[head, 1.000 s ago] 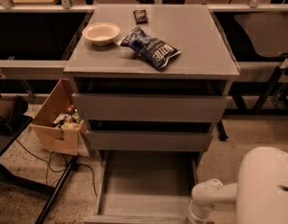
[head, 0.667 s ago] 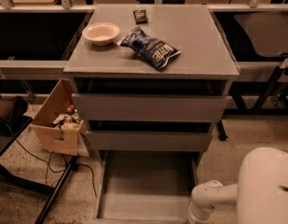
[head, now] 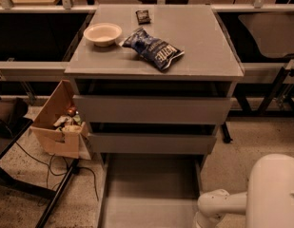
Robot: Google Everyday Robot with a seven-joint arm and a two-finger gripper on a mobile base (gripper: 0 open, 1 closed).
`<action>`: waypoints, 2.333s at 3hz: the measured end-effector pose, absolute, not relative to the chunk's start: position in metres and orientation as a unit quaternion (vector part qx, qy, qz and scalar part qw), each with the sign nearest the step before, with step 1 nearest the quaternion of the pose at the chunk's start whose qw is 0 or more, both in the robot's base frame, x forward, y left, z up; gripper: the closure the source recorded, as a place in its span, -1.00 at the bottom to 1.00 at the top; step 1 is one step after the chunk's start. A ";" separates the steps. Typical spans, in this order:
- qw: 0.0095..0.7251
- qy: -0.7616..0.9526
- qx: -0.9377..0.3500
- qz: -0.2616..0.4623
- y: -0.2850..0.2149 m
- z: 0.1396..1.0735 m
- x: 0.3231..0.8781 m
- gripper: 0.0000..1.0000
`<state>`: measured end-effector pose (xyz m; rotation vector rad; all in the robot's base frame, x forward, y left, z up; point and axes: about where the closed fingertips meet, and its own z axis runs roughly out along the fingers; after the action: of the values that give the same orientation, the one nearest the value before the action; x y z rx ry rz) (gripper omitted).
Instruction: Open bottom drawer
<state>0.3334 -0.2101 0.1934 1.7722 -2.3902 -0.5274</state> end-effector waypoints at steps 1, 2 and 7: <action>0.065 -0.792 0.579 -0.184 -0.209 0.194 0.318 1.00; 0.067 -0.793 0.575 -0.189 -0.209 0.195 0.312 1.00; 0.067 -0.793 0.575 -0.189 -0.209 0.195 0.312 -1.00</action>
Offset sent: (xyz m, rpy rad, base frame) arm -0.4782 0.0641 -0.0446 0.2479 0.5889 -0.4362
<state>0.3118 -0.2088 0.1950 1.7329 -2.3913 -0.5697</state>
